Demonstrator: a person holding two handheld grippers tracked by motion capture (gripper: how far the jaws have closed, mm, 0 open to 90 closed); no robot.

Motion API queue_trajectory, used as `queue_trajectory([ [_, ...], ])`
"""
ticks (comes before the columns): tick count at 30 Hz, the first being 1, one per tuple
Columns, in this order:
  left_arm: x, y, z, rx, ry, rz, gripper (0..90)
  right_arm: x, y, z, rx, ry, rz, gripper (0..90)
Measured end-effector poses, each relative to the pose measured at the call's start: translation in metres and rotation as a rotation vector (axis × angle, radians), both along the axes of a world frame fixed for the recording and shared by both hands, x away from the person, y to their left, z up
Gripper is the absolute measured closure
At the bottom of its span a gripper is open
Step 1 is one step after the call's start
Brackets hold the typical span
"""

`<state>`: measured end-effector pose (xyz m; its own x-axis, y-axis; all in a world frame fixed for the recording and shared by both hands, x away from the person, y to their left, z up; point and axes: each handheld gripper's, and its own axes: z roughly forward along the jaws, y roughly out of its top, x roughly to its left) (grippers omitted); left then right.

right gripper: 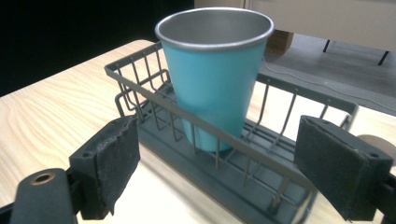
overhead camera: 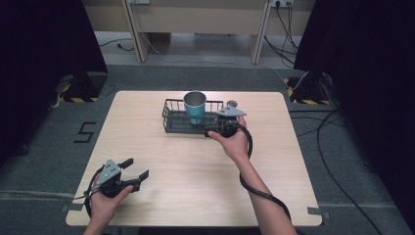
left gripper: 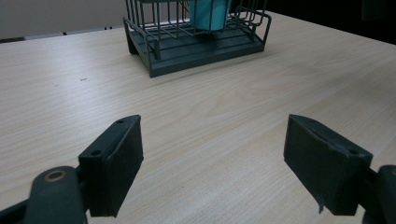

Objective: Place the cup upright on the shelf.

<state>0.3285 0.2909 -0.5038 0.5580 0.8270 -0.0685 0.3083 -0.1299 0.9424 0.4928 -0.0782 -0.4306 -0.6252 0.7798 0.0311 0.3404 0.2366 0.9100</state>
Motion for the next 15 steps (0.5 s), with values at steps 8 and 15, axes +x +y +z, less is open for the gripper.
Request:
queue_trajectory([
  [8, 0.000, 0.000, 0.000, 0.002, 0.002, 0.000, 19.3, -0.012, -0.015, -0.005, -0.003, 0.007, -0.009, 15.1],
  [15, 0.000, 0.000, -0.001, -0.001, 0.006, -0.001, 19.3, -0.027, -0.035, -0.012, -0.002, 0.018, -0.024, 15.2],
])
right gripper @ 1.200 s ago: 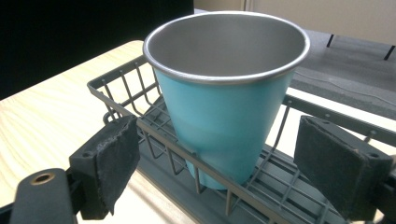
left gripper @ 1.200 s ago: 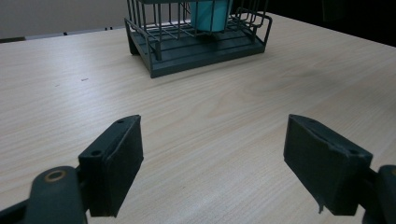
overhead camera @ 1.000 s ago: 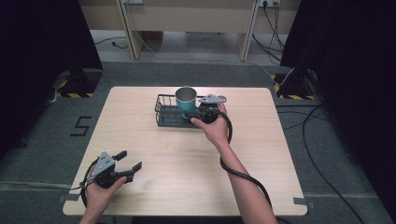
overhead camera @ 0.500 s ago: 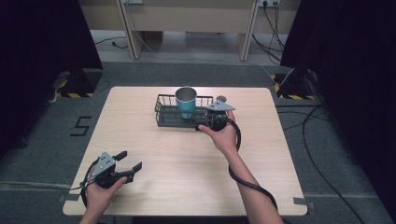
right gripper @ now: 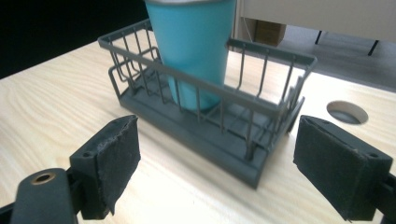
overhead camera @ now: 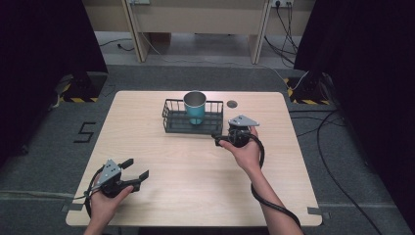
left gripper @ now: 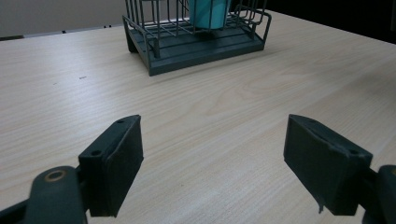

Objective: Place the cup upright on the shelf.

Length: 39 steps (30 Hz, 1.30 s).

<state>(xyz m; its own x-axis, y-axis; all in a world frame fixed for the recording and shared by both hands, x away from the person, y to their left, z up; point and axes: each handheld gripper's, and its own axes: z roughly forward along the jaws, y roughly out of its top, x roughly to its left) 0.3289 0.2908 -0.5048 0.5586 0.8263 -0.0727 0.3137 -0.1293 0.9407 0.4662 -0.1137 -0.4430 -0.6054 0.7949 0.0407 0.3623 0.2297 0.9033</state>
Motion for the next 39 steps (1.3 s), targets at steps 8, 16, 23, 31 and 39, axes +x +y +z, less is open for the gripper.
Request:
queue_trajectory([
  [8, 0.000, 0.000, 0.000, 0.002, 0.001, 0.001, 19.3, -0.016, -0.020, -0.012, -0.011, 0.017, 0.003, 15.4],
  [16, 0.000, 0.000, 0.000, 0.004, 0.002, 0.001, 19.3, -0.029, -0.040, -0.021, -0.020, 0.033, 0.001, 15.5],
  [23, 0.000, 0.000, 0.000, 0.006, 0.004, 0.000, 19.3, -0.038, -0.054, -0.025, -0.022, 0.034, -0.010, 15.7],
  [31, 0.000, 0.000, 0.000, 0.008, 0.002, 0.001, 19.3, -0.058, -0.074, -0.039, -0.010, 0.044, -0.025, 15.9],
  [39, 0.000, -0.001, 0.000, 0.012, 0.003, 0.001, 19.4, -0.082, -0.101, -0.053, 0.015, 0.037, -0.054, 16.2],
])
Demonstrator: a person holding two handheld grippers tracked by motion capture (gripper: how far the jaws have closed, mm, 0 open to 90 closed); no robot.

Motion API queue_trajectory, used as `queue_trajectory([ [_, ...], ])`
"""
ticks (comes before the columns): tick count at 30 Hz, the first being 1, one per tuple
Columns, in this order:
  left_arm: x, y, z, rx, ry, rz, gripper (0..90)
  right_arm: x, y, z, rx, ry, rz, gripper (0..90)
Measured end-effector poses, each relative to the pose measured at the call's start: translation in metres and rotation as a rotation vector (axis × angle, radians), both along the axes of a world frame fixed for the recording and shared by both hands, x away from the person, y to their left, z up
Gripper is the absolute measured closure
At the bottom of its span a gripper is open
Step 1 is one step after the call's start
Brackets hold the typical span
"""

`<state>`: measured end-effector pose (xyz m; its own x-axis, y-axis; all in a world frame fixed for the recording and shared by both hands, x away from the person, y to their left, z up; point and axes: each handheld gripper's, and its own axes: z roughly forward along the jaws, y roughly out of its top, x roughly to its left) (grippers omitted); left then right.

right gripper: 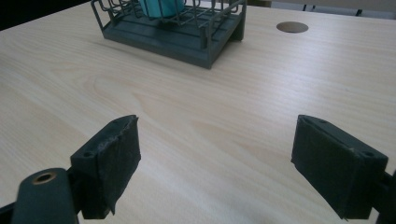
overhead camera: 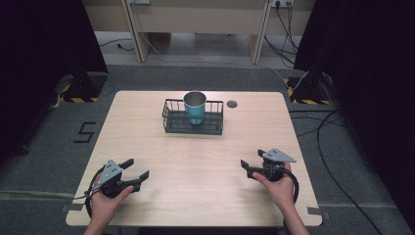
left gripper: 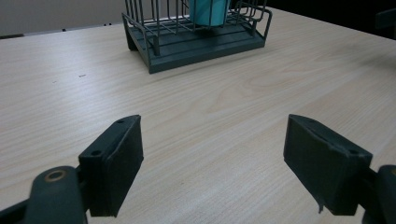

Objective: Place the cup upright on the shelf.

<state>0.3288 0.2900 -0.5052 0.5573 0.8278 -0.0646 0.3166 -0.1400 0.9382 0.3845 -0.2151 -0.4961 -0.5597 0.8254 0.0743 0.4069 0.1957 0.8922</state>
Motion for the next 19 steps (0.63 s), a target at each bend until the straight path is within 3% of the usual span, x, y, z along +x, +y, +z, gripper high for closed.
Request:
queue_trajectory([
  [9, 0.000, 0.000, -0.001, 0.003, 0.005, 0.002, 19.4, -0.016, -0.020, -0.016, 0.019, -0.007, -0.038, 16.4],
  [19, 0.001, 0.000, 0.000, 0.004, 0.003, 0.001, 19.4, -0.020, -0.021, -0.011, 0.043, -0.037, -0.055, 16.2],
])
